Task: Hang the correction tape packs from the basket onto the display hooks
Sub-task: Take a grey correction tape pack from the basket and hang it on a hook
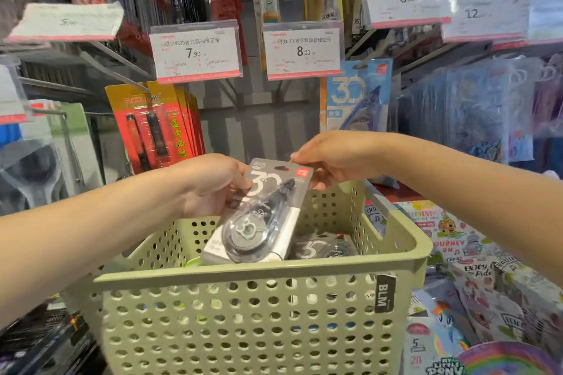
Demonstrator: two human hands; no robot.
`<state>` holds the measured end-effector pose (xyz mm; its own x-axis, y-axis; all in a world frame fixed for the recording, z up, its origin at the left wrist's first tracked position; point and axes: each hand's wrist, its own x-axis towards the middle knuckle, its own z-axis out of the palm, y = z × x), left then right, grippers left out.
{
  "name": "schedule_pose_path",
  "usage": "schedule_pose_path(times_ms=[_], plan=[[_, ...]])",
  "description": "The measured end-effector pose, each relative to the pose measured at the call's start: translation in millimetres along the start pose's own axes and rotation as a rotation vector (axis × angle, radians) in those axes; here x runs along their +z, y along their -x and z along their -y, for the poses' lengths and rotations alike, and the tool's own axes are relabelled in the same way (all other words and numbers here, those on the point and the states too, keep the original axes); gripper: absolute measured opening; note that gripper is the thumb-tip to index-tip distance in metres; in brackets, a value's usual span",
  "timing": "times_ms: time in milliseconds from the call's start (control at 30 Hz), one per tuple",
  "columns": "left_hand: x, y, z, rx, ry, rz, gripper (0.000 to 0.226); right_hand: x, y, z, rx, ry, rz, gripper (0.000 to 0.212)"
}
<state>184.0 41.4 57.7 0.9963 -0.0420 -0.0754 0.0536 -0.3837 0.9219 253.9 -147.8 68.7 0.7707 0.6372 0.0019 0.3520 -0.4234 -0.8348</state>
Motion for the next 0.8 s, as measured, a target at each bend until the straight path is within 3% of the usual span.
schedule_pose_path(times_ms=[100, 267, 433, 667, 733, 800], plan=[[-10, -3, 6, 0.036, -0.003, -0.133, 0.022, 1, -2, -4, 0.056, 0.024, -0.006, 0.025], [-19, -16, 16, 0.080, 0.005, -0.359, 0.022, 15, -10, -14, 0.165, 0.416, 0.164, 0.024], [-21, -22, 18, 0.107, 0.036, -0.364, 0.023, 29, -23, -23, 0.240, 0.673, 0.201, 0.033], [-16, -17, 15, 0.138, 0.045, -0.357, 0.025, 30, -27, -29, 0.301, 0.701, 0.242, 0.038], [-14, -14, 14, 0.138, 0.045, -0.371, 0.023, 27, -27, -30, 0.292, 0.673, 0.242, 0.032], [-11, -10, 13, 0.146, 0.063, -0.389, 0.022, 25, -28, -31, 0.286, 0.672, 0.225, 0.013]])
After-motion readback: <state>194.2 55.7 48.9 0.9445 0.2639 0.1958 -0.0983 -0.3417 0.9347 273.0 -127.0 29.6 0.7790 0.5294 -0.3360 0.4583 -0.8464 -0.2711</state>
